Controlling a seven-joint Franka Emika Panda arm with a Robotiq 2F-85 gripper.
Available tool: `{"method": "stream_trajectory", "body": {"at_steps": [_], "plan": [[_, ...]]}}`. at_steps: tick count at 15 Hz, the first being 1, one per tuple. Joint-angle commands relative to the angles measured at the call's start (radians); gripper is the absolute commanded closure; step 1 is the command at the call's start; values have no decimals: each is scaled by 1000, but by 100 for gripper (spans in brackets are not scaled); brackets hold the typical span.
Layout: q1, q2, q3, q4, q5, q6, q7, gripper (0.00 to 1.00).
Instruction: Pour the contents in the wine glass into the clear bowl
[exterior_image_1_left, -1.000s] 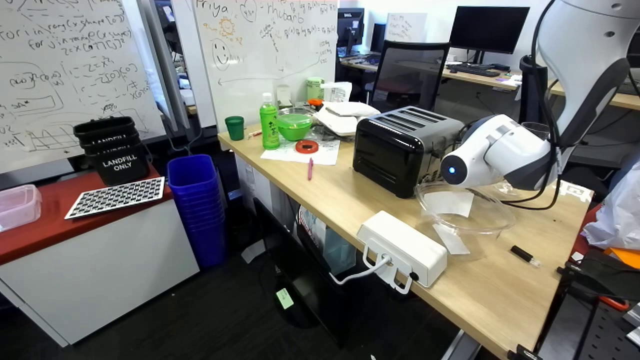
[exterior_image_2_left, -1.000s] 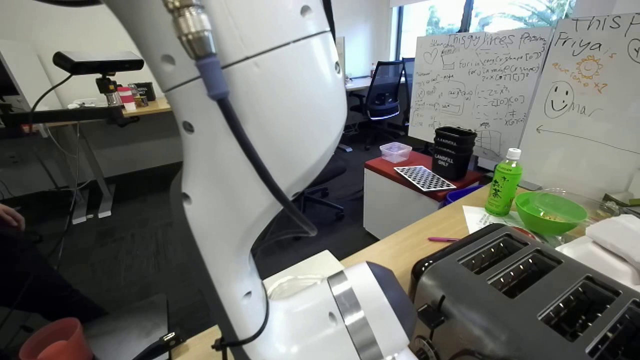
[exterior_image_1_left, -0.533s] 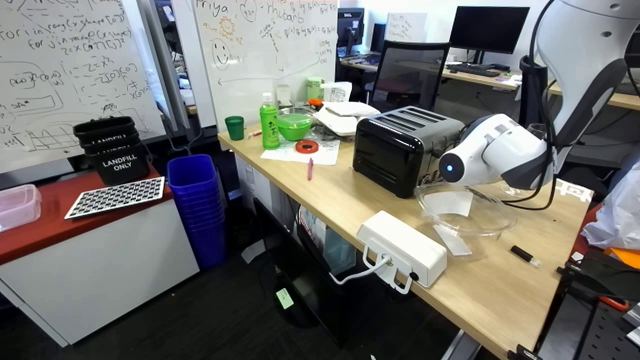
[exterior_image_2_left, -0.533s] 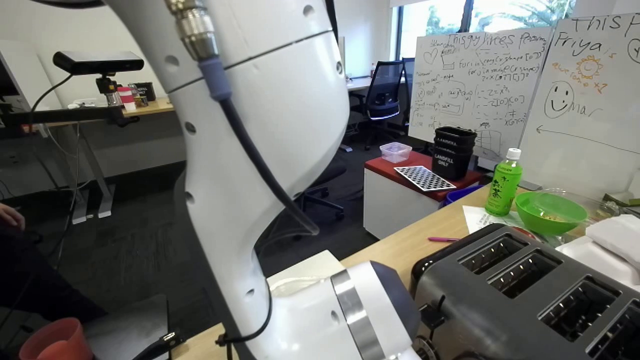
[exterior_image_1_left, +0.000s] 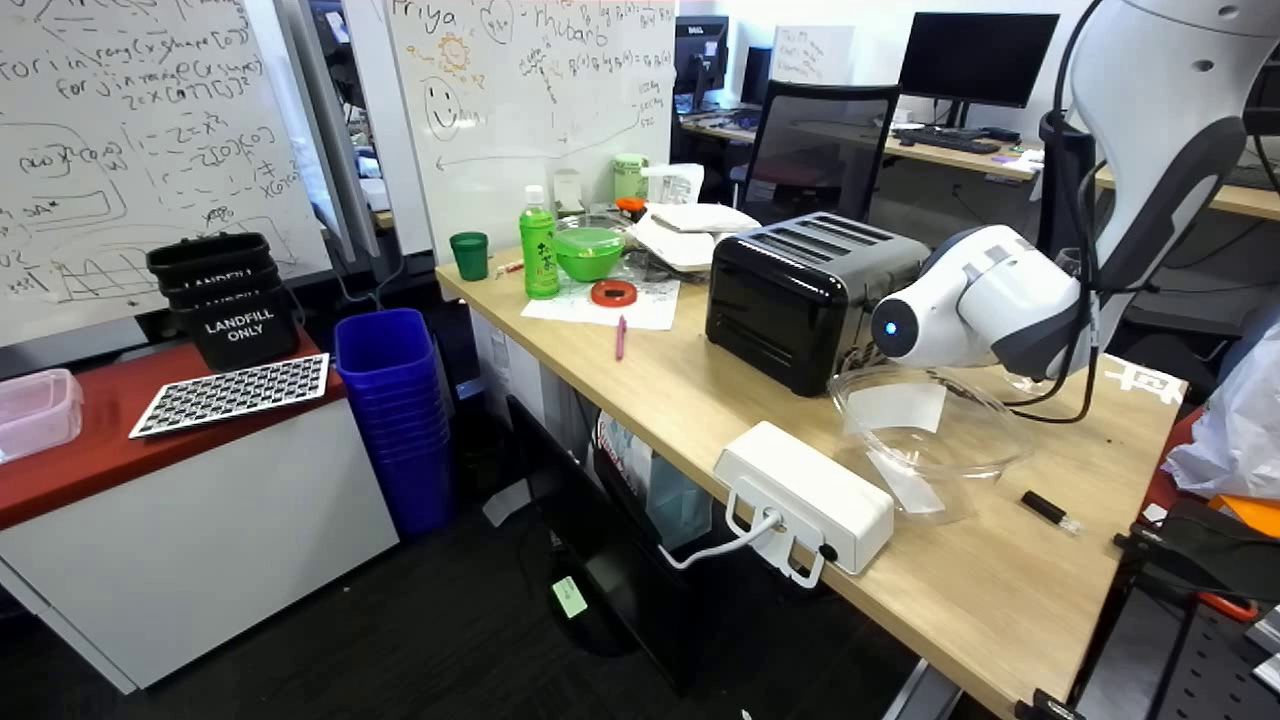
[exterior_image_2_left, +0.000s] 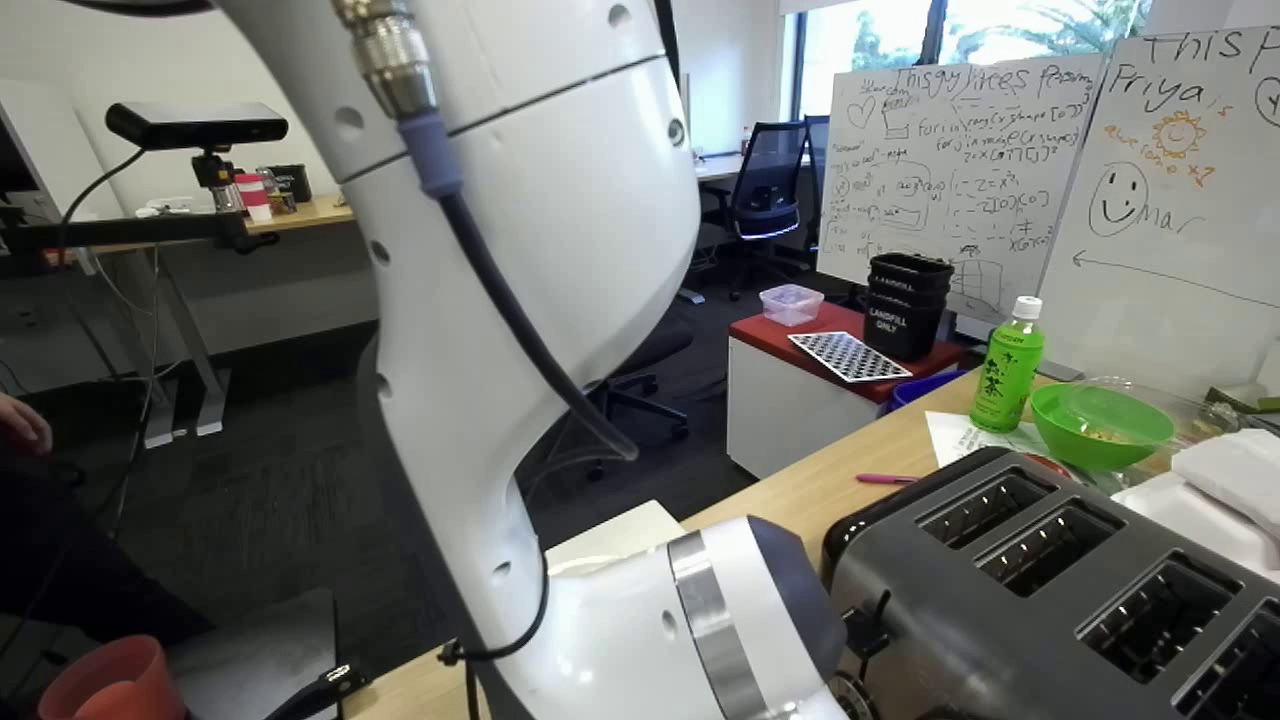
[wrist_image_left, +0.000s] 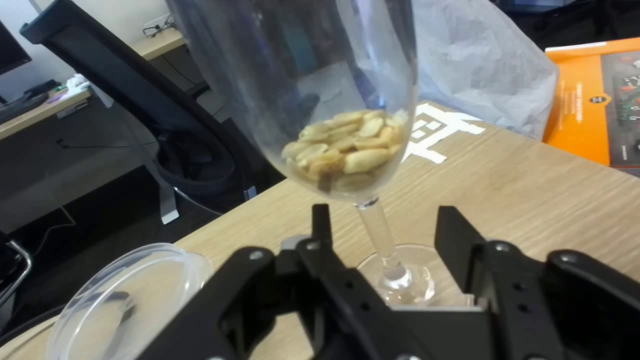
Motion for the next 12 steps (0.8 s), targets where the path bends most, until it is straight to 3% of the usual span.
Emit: {"method": "stream_trajectory", "body": {"at_steps": [1,3,12], "plan": [[4,2,14,8,46,-39,4,10],[10,3,14,9,33,-51,-6,1],[8,1,-2,19,-114,-31,-83,0]]}}
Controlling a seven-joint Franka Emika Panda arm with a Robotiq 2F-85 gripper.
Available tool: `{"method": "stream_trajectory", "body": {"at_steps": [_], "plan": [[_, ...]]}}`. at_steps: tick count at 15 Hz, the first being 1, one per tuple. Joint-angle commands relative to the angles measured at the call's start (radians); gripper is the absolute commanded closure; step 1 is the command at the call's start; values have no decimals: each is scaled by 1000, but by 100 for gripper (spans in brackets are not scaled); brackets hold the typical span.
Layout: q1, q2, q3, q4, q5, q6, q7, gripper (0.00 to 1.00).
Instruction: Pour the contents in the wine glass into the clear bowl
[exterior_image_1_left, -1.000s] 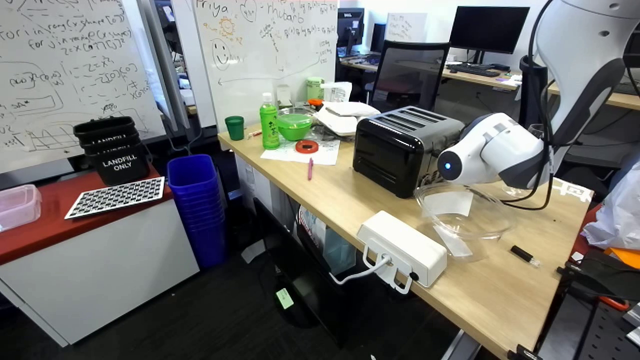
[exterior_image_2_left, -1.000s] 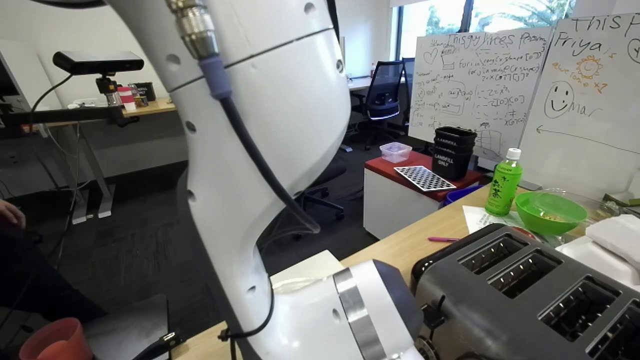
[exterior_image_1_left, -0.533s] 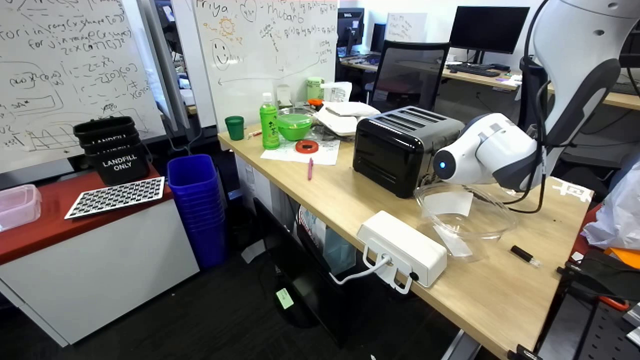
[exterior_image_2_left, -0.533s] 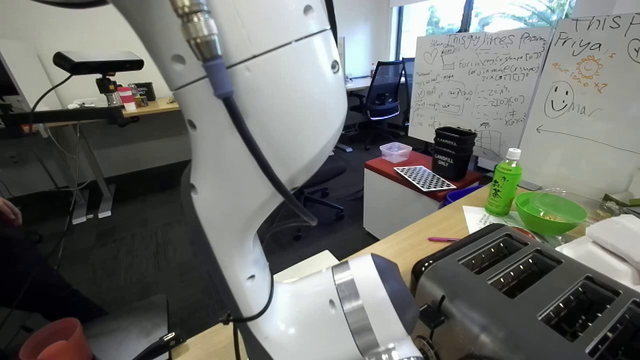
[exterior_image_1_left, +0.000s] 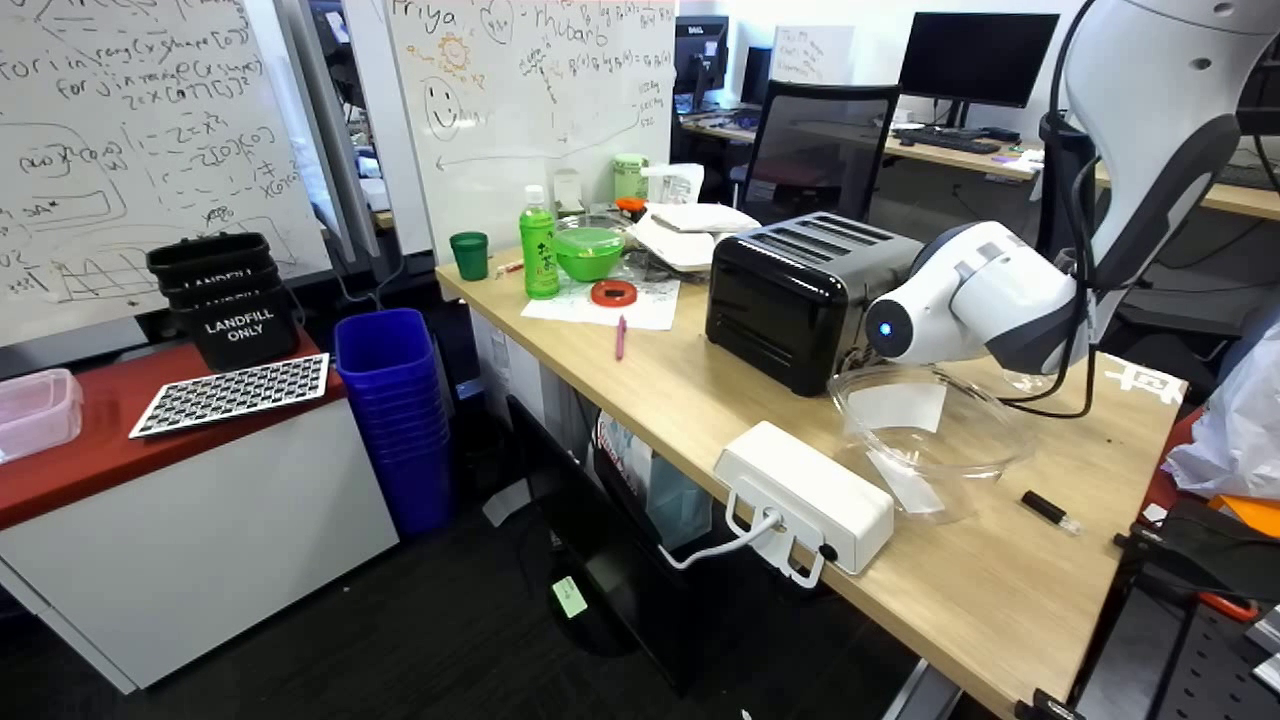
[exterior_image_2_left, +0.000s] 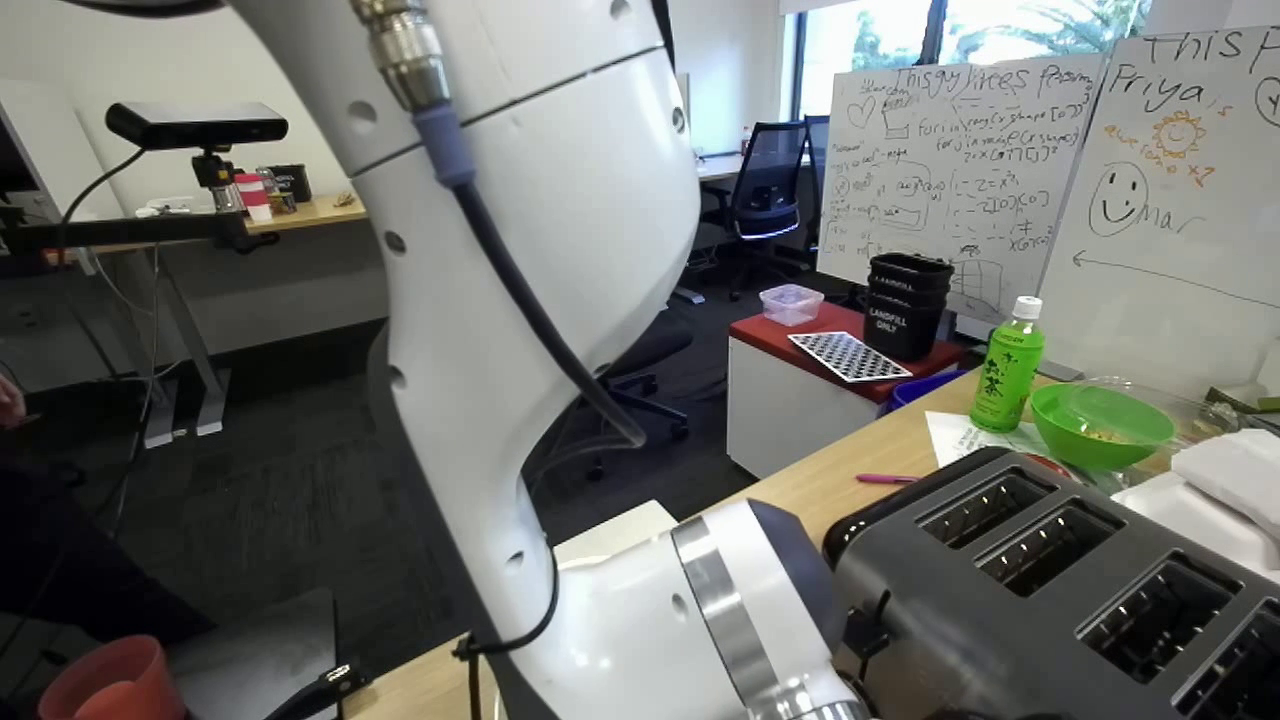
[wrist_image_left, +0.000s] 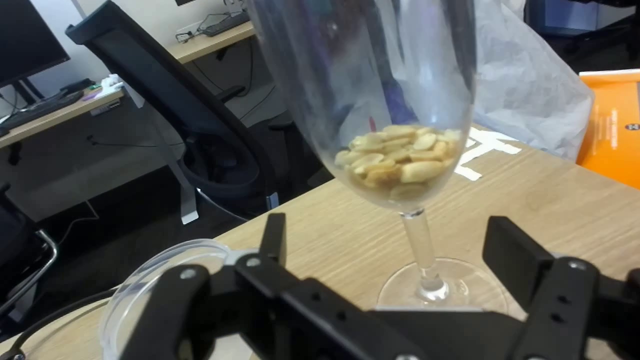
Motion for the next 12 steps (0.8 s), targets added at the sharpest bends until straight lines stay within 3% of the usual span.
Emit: {"method": "stream_trajectory", "body": {"at_steps": [1,6,9,12], "plan": [[-7,-3,-10,-8,-100,13,-35,0],[-24,-19,-17,-53,-231,37,-9,0],[-30,-43,-5,-96,-238,53,29,0],[-22,-5,-3,-57,-207,10,10,0]]}}
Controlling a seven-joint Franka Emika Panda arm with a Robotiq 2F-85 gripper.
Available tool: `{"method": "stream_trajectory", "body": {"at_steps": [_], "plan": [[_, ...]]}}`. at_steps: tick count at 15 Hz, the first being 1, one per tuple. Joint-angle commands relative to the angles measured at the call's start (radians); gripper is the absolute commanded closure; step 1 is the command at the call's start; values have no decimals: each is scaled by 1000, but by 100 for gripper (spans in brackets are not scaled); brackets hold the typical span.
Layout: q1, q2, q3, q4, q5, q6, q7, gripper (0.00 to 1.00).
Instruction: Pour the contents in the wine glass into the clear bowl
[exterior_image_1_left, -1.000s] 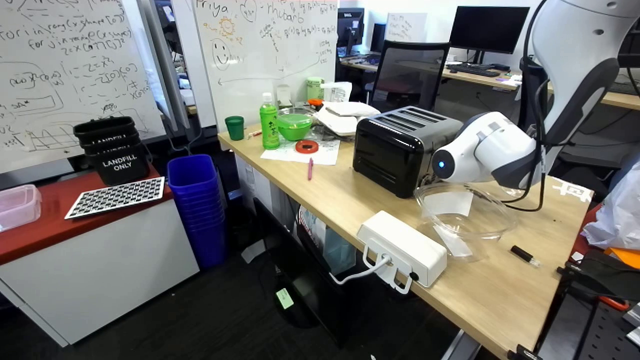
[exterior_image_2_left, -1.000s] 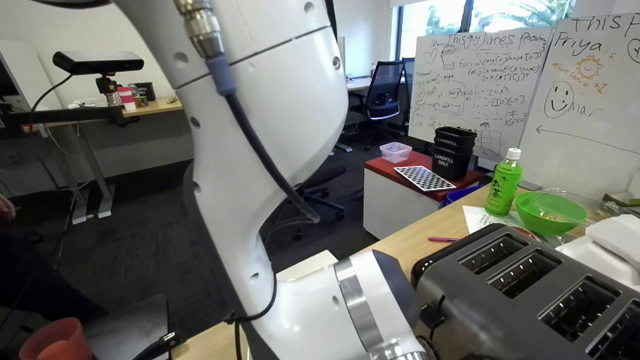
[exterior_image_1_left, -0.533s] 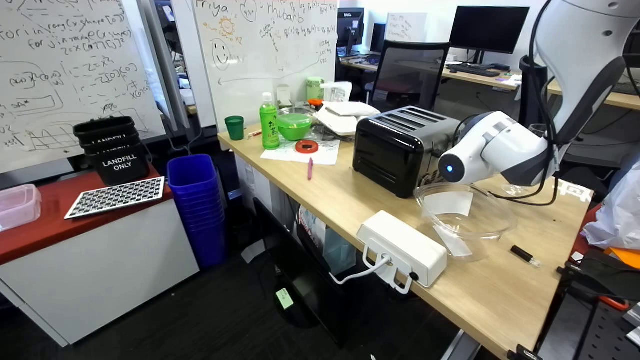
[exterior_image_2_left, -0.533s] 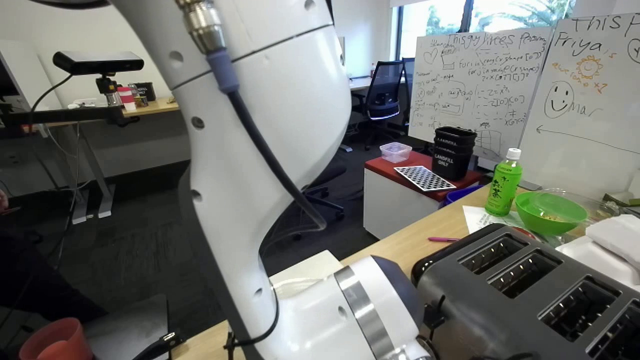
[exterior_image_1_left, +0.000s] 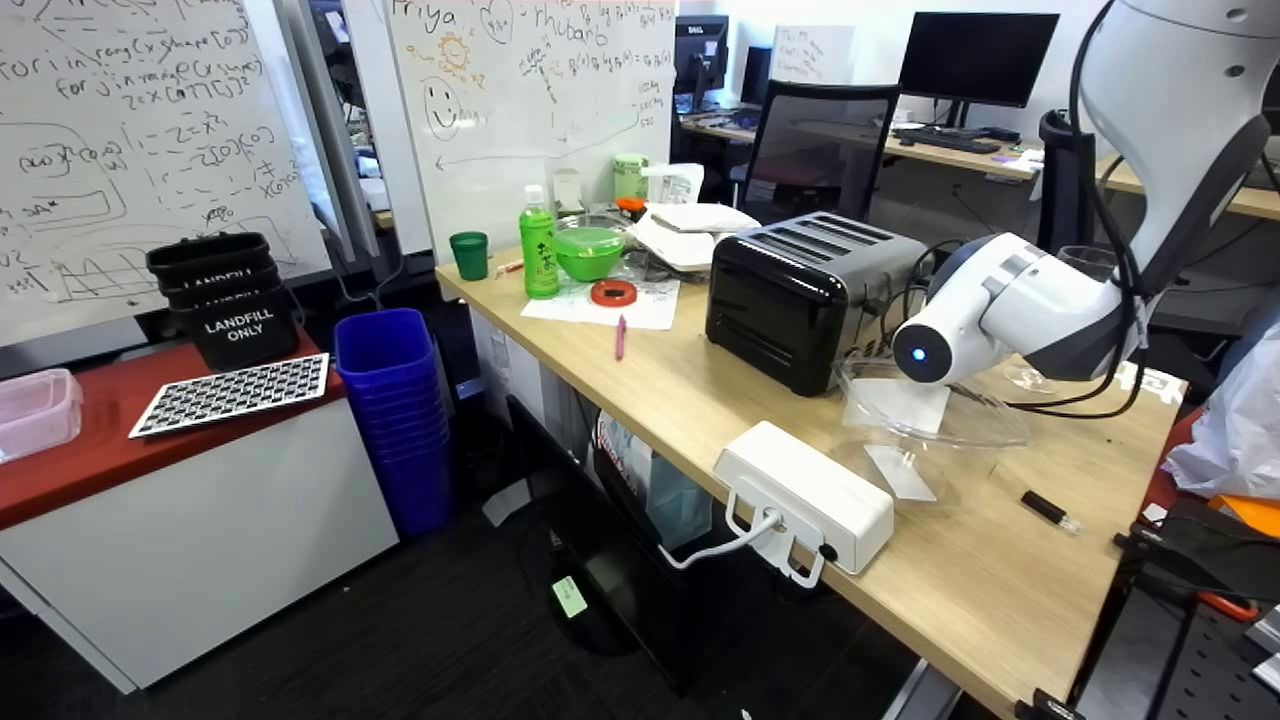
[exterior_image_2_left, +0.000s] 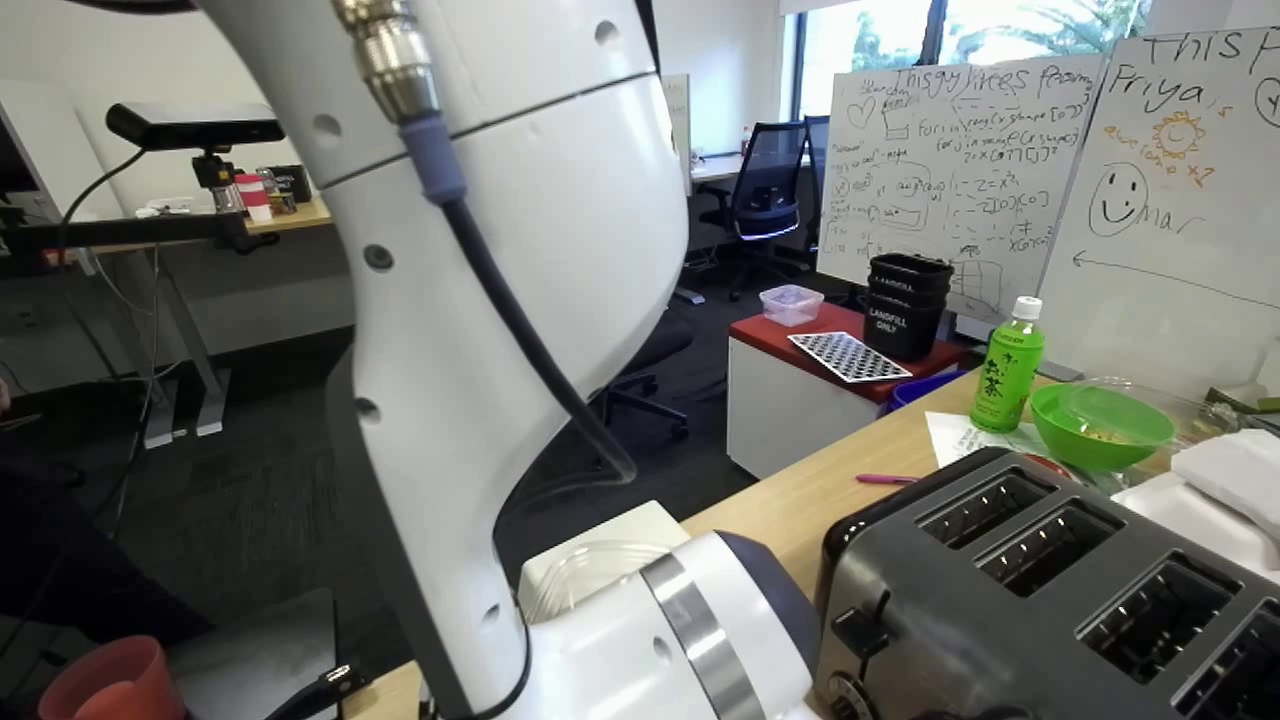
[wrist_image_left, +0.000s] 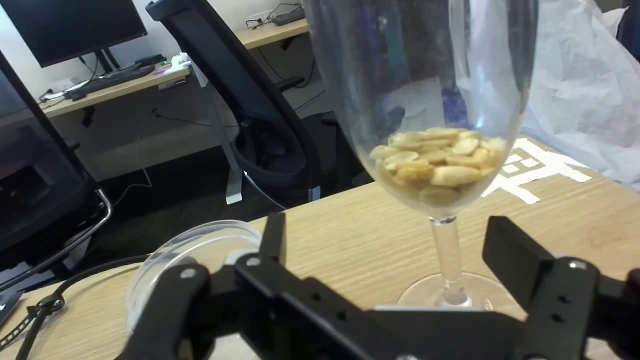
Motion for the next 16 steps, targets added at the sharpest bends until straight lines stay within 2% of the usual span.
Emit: {"method": "stream_trajectory", "body": {"at_steps": [1,10,16], "plan": [[-10,0,11,3,-1,-7,-3,0],[-10,0,11,3,-1,-7,-3,0],[-29,-20,-18,-55,-35,11,-71,0]]}}
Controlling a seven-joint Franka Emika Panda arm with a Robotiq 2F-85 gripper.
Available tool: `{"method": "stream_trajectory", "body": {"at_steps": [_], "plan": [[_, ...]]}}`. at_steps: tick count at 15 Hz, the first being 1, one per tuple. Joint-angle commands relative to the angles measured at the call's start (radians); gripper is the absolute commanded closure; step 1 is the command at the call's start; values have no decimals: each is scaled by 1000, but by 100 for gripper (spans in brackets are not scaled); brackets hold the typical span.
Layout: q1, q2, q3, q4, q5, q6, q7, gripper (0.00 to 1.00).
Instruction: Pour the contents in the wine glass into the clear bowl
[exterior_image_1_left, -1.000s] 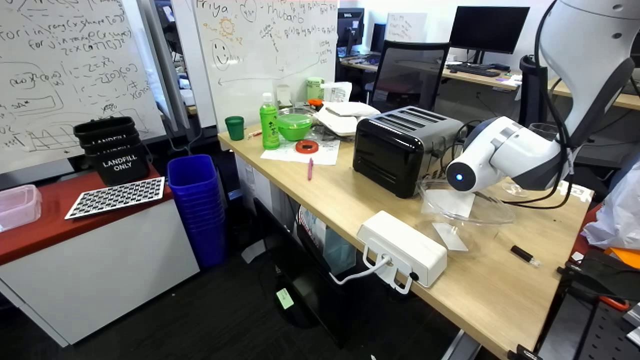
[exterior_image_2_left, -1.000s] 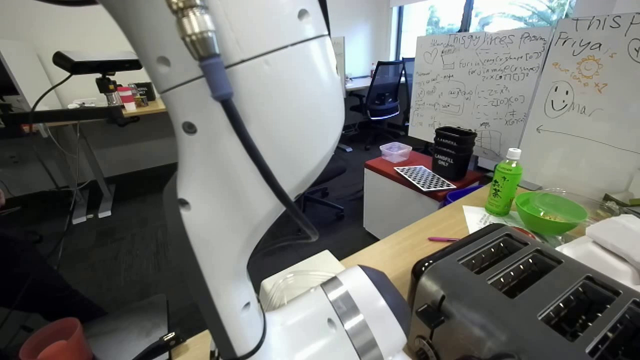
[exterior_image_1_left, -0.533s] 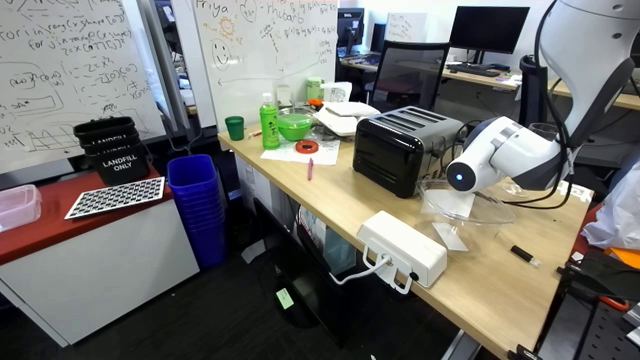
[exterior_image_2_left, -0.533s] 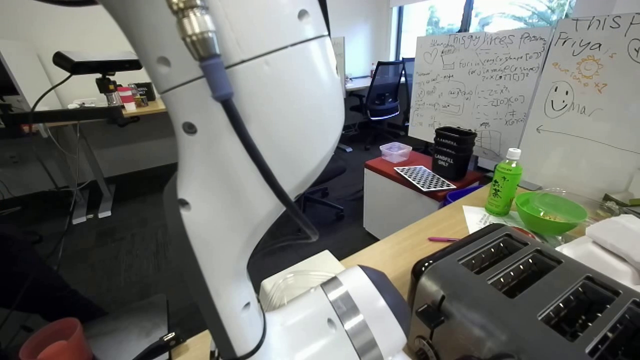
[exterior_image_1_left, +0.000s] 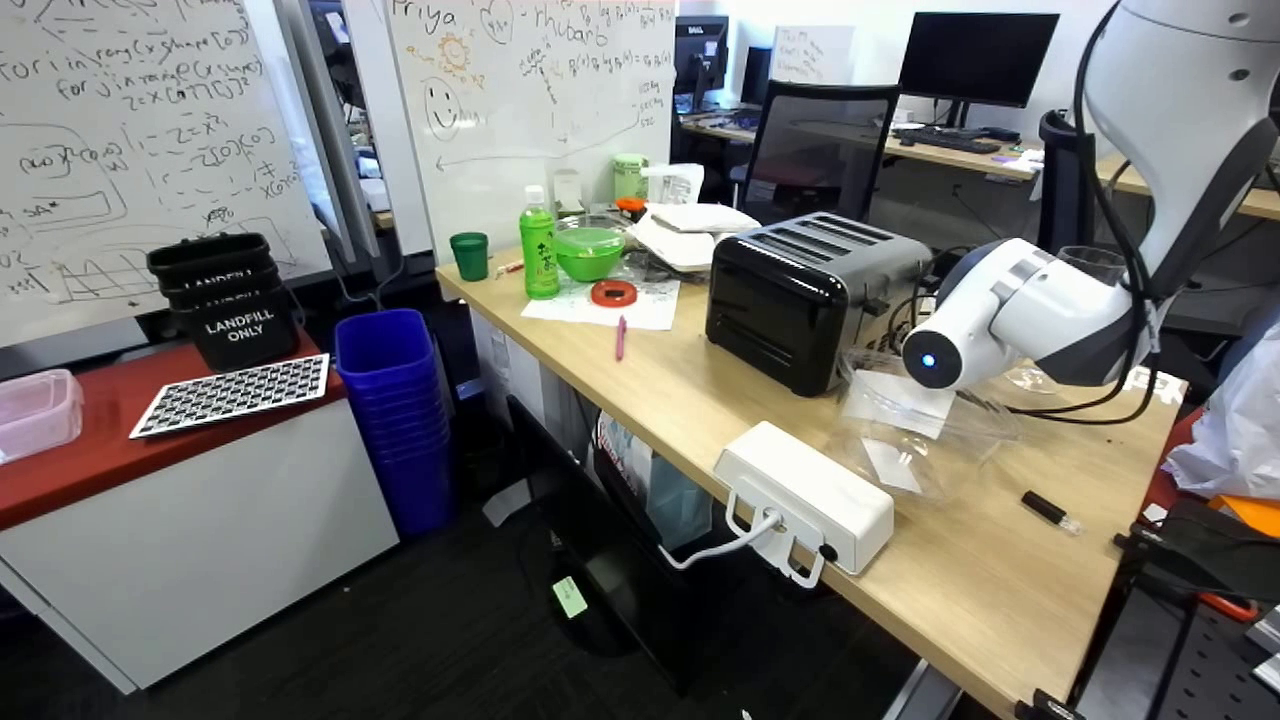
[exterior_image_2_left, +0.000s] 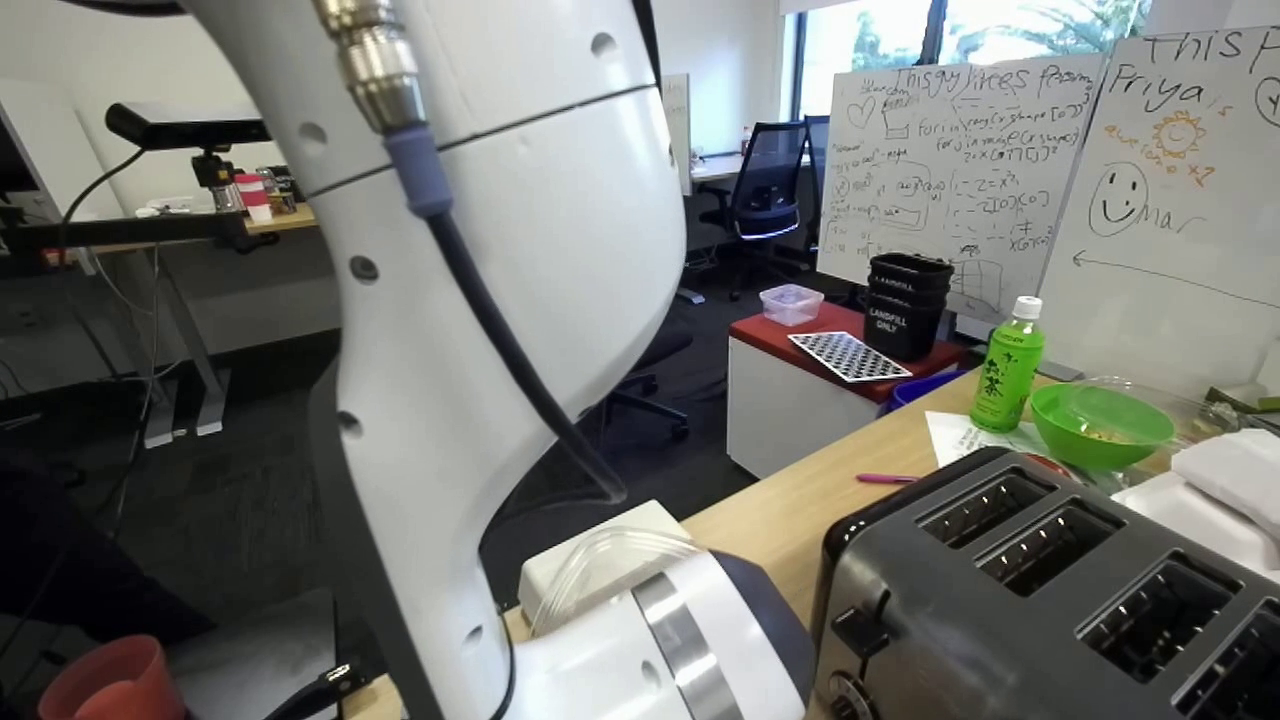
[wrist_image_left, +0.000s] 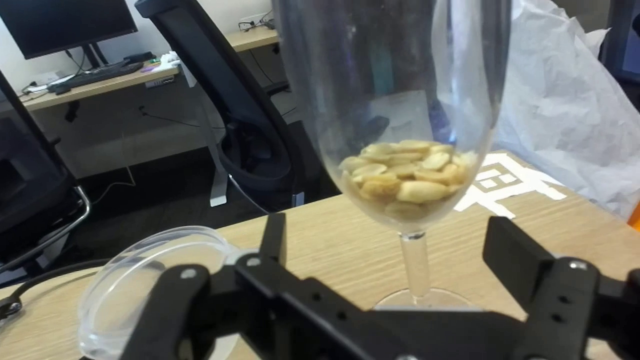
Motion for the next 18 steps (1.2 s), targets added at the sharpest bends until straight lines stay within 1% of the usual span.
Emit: {"method": "stream_trajectory", "body": {"at_steps": [1,4,7,9,18], "plan": [[-30,-26,-7,-42,-43,21,-50,0],[-42,-26,-14,-56,-91,46,-84,0],[-48,-30,-14,-66,-187,90,-93,0],[-50,-18,-14,-51,-225,114,-116,0],[-61,25,-23,-16,-209,110,-239,0]]}}
